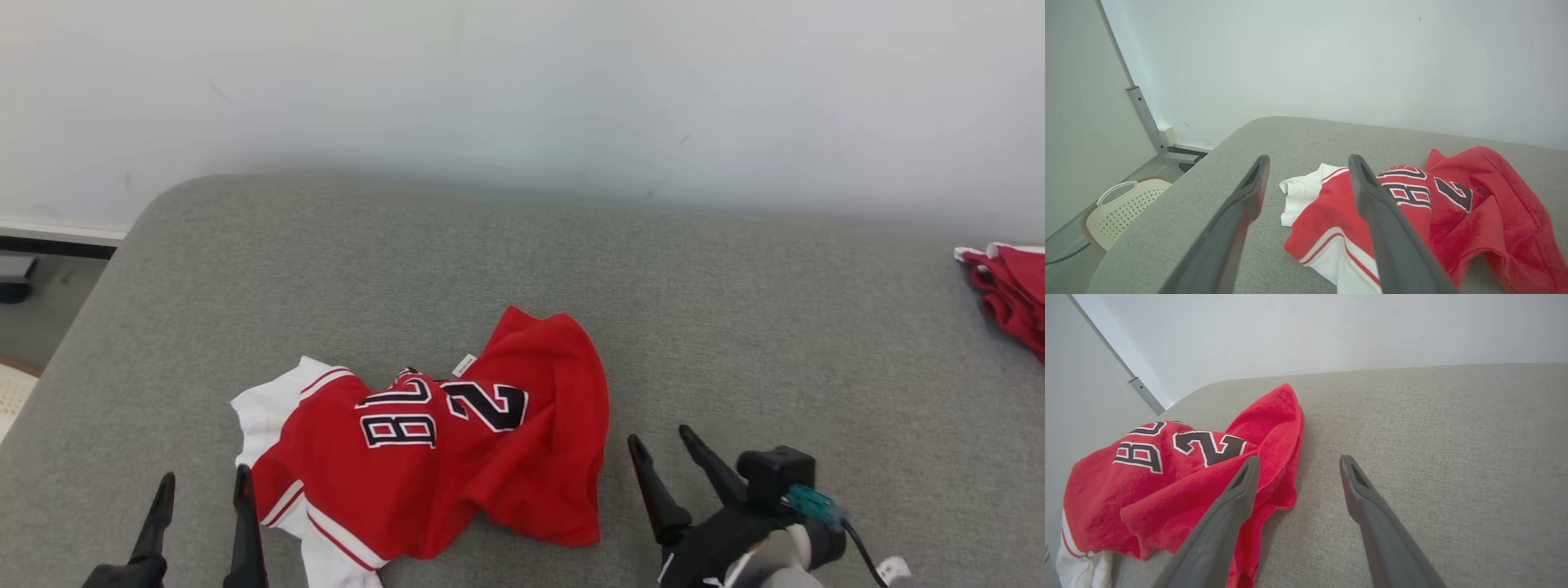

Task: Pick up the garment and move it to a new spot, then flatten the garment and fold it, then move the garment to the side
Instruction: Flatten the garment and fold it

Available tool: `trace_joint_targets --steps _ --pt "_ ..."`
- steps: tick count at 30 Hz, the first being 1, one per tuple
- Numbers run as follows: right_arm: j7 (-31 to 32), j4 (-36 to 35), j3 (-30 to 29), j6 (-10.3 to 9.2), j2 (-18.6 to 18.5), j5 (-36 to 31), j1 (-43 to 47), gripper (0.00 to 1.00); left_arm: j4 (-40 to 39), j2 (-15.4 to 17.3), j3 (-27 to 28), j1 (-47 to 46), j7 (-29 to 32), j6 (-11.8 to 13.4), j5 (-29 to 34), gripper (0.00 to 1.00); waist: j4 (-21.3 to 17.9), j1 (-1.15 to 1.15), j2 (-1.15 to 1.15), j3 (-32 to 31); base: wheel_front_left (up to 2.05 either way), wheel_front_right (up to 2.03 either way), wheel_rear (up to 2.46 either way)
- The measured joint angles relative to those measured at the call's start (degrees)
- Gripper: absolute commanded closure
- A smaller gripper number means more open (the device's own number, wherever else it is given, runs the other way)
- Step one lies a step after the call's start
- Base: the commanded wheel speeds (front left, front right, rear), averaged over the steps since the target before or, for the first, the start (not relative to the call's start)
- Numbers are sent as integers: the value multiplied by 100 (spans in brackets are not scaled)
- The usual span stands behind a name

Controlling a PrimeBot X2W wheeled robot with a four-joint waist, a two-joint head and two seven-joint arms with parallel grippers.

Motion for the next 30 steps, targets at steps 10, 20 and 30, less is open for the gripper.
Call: trace_joint_targets --steps 10,20,30 --pt "253 1536 797 0 3 820 -884 0 441 -328 -25 -169 -229 107 81 0 288 0 0 -7 0 0 0" --pt "436 2352 1747 0 -1 1706 -1185 100 724 -436 -36 -298 -294 -24 31 0 519 0 0 80 0 0 0" --pt "-472 3407 1412 1 -88 1845 -2124 100 869 -541 48 -264 -377 -52 -71 0 279 0 0 89 0 0 0"
